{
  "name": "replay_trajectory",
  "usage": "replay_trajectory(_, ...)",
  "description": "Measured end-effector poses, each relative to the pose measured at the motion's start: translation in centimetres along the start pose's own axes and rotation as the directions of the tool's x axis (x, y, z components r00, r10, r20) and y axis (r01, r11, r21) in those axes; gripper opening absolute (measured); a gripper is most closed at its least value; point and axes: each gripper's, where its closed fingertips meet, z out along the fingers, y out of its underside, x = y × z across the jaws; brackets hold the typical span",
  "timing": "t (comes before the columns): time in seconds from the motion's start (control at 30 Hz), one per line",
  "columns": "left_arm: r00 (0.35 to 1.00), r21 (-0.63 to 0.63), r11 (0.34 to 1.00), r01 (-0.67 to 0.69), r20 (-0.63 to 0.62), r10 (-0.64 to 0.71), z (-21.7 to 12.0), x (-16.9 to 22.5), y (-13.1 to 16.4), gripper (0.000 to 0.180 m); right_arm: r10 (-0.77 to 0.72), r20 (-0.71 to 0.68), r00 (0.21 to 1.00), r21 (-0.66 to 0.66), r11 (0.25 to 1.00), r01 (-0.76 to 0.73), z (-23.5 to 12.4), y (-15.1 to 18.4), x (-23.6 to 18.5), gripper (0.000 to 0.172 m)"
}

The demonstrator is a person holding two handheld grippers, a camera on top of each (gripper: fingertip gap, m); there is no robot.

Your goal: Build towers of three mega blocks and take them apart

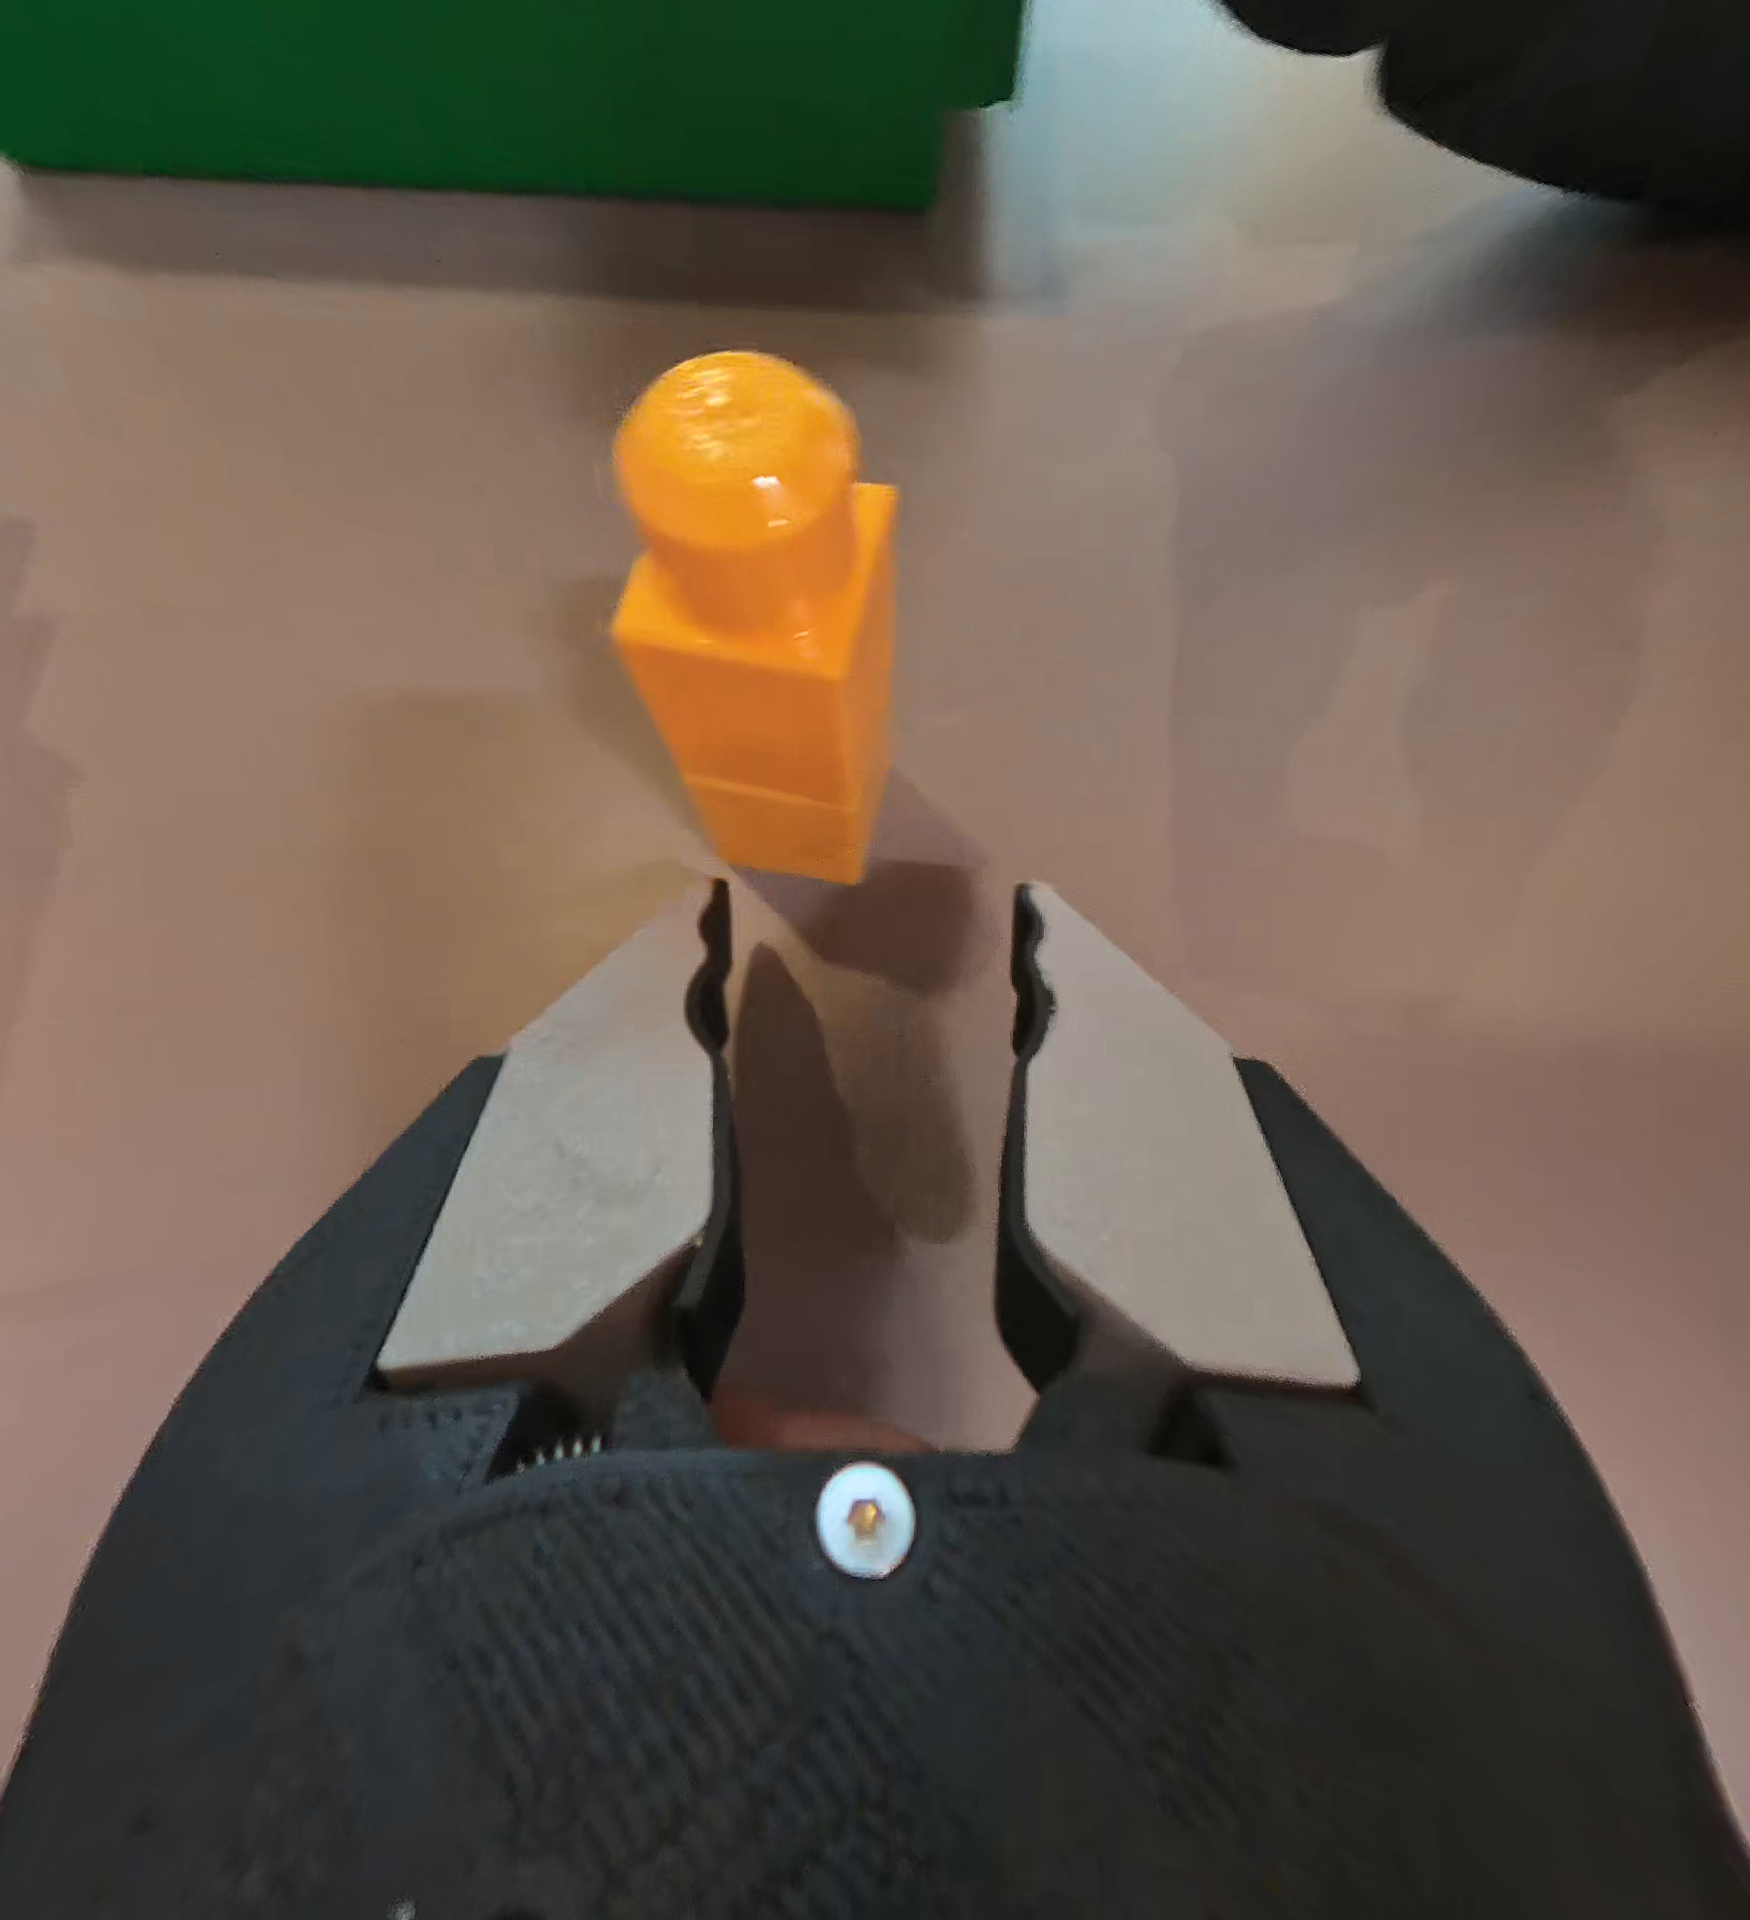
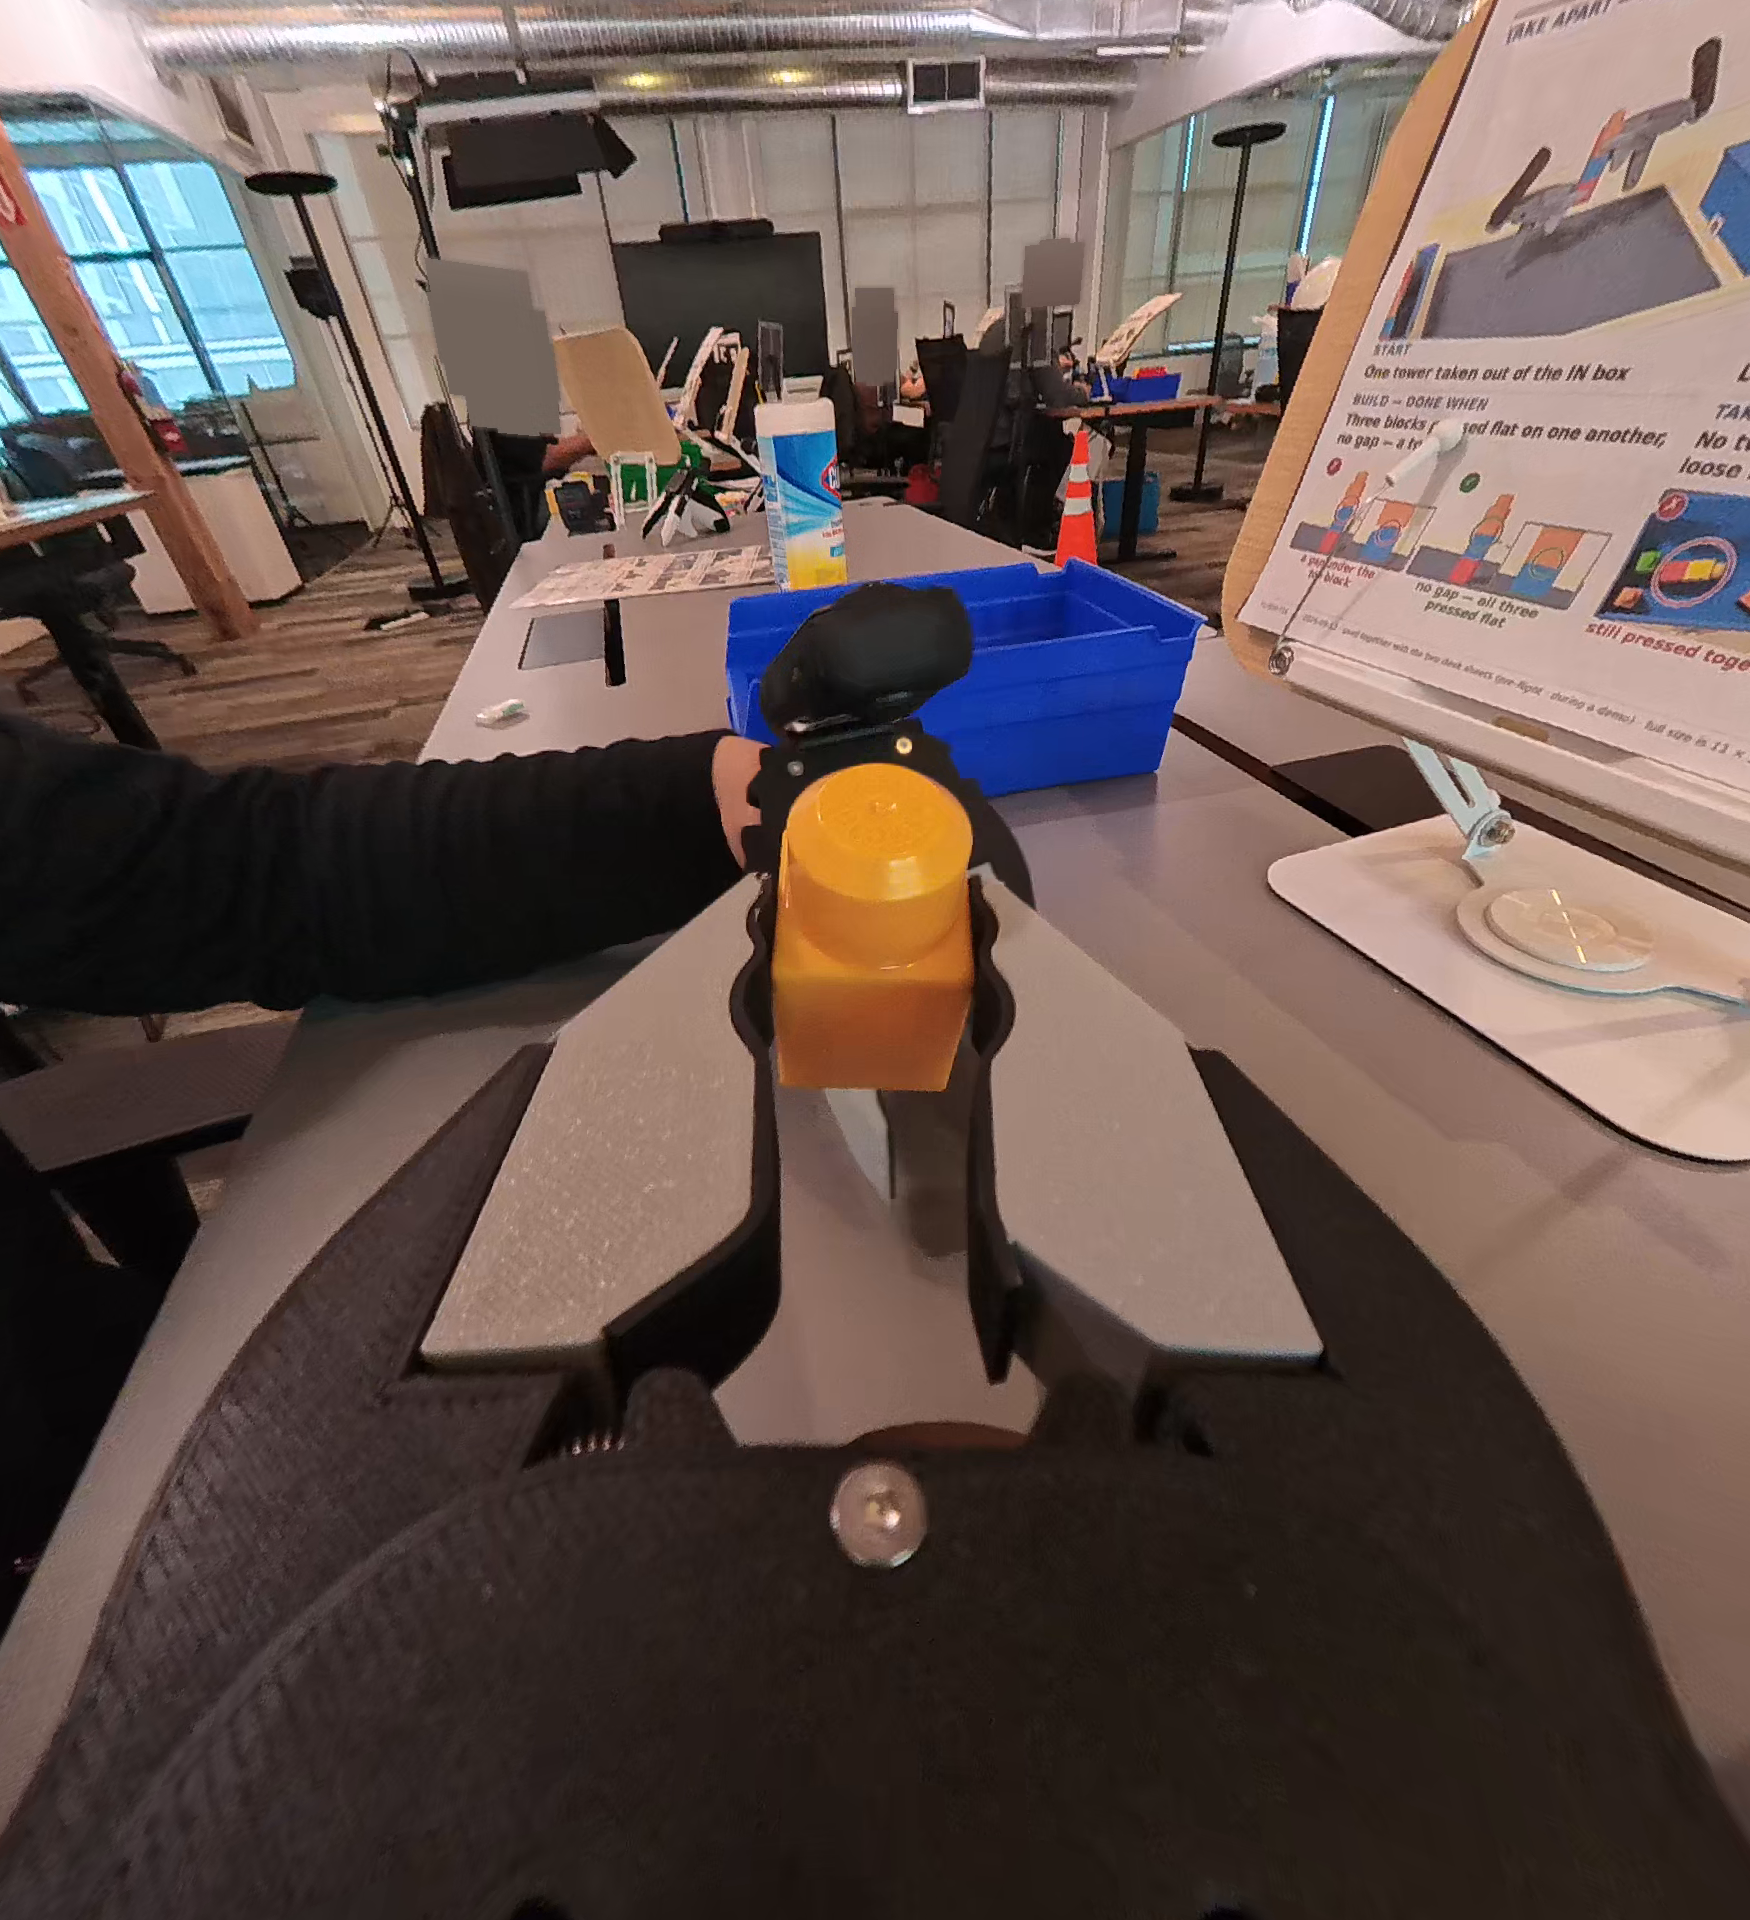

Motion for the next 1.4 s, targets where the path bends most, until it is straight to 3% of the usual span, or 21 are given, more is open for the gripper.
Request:
replay_trajectory(0.13, 0.983, 0.07, 0.997, 0.037, 0.177, -0.048, 0.8, -3.5, -1.0, 0.067, -0.003, -0.005, 1.0, -0.036, 0.999, 0.003, 0.2, 0.9, 0.4, 0.033)
replay_trajectory(0.4, 0.998, 0.045, 0.998, 0.034, 0.057, -0.036, 3.5, -1.8, -2.1, 0.078, -0.003, 0.006, 1.0, -0.049, 0.999, 0.003, 0.1, 1.2, 0.5, 0.033)
replay_trajectory(0.43, 0.998, 0.048, 0.998, 0.03, 0.05, -0.032, 3.5, -1.7, -2.2, 0.075, 0.003, 0.008, 1.0, -0.049, 0.999, -0.003, 0.1, 1.3, 0.5, 0.033)
replay_trajectory(0.5, 0.998, 0.072, 0.997, 0.032, 0.052, -0.035, 3.4, -1.9, -2.6, 0.04, 0.009, 0.016, 1.0, -0.059, 0.998, -0.008, 0.1, 1.5, 0.6, 0.033)
replay_trajectory(0.53, 0.998, 0.079, 0.996, 0.039, 0.052, -0.044, 3.4, -2.0, -2.7, 0.037, 0.008, 0.018, 1.0, -0.067, 0.998, -0.007, 0.1, 1.6, 0.5, 0.033)
replay_trajectory(0.77, 0.991, 0.15, 0.989, 0.01, -0.131, 0.01, 3.3, 2.1, -4.2, 0.036, -0.012, -0.022, 1.0, -0.08, 0.997, 0.01, -0.6, 1.4, 1.3, 0.033)
replay_trajectory(0.93, 0.985, 0.069, 0.995, -0.074, -0.154, 0.083, 4.1, 3.8, -3.4, 0.036, -0.038, -0.038, 0.999, -0.154, 0.988, 0.032, -0.7, 2.3, 1.4, 0.033)
replay_trajectory(1.1, 0.987, 0.087, 0.994, -0.071, -0.139, 0.083, 3.4, 4.2, -4.8, 0.035, -0.044, -0.05, 0.998, -0.237, 0.971, 0.031, -0.1, 3.6, 1.2, 0.033)
replay_trajectory(1.27, 0.984, 0.048, 0.992, -0.119, -0.126, 0.124, 2.5, 5.2, -5.4, 0.034, -0.045, 0.024, 0.999, -0.249, 0.967, 0.049, -0.2, 3.5, -0.3, 0.033)
replay_trajectory(1.4, 0.955, 0.075, 0.989, -0.125, -0.262, 0.14, 2.1, 8.1, -6.0, 0.034, 0.03, 0.172, 0.985, -0.244, 0.97, 0.013, -0.8, 3.2, -2.6, 0.033)
